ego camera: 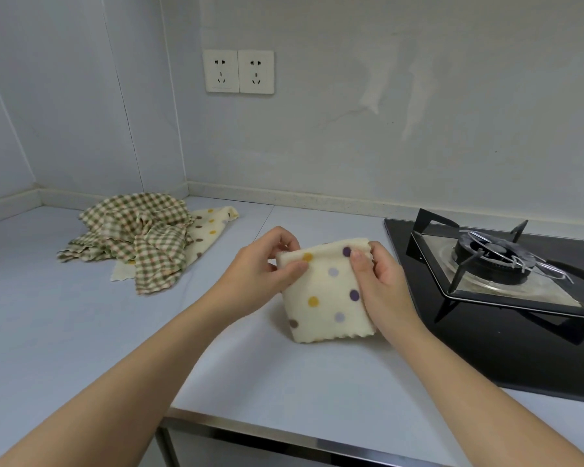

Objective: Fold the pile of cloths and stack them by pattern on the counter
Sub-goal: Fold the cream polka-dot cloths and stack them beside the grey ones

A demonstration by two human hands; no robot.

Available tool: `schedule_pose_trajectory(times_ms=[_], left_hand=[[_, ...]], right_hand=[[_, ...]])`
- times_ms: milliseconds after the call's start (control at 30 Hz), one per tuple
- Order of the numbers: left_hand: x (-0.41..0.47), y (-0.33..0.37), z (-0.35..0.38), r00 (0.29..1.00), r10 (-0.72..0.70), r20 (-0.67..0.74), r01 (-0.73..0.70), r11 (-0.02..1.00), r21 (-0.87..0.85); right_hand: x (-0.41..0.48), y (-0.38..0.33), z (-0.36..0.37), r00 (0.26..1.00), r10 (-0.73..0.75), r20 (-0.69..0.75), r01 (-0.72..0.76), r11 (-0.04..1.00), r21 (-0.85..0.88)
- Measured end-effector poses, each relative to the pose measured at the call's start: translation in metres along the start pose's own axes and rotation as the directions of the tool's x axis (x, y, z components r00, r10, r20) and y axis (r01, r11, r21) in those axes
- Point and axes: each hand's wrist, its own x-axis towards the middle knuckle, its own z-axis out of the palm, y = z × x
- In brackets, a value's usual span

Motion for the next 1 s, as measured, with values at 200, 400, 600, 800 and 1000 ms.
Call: schedule_pose_trajectory(times_ms=[200, 400, 600, 800, 1000], left_hand=[[0.003, 0.009, -0.014, 0.967, -0.113, 0.23, 0.111, 0.994, 0.02], [-0.002, 0.005, -0.027, 0.742, -0.238, 0.627, 0.223, 0.969, 0.105], [-0.001, 0.002, -0.04, 0.793, -0.196, 0.576, 0.255, 0.967, -0.023], [-0.003, -0.003, -0.039, 0.778, -0.227, 0.586, 0.286, 0.958, -0.01], [0.002, -0.01, -0.034, 0.859, -0.373, 0.35, 0.273, 0.914, 0.301]], right_hand=[[-0.001, -0.005, -0.001, 0.999, -0.008, 0.043, 0.01, 0.999, -0.034], [-0.002, -0.005, -0.001, 0.984, 0.083, 0.157, -0.08, 0.997, -0.02], [0.001, -0.003, 0.0, 0.98, 0.103, 0.171, -0.103, 0.995, -0.012], [0.001, 0.001, 0.001, 0.977, 0.15, 0.152, -0.146, 0.989, -0.034], [-0.002, 0.005, 0.009, 0.987, 0.099, 0.126, -0.091, 0.993, -0.073]])
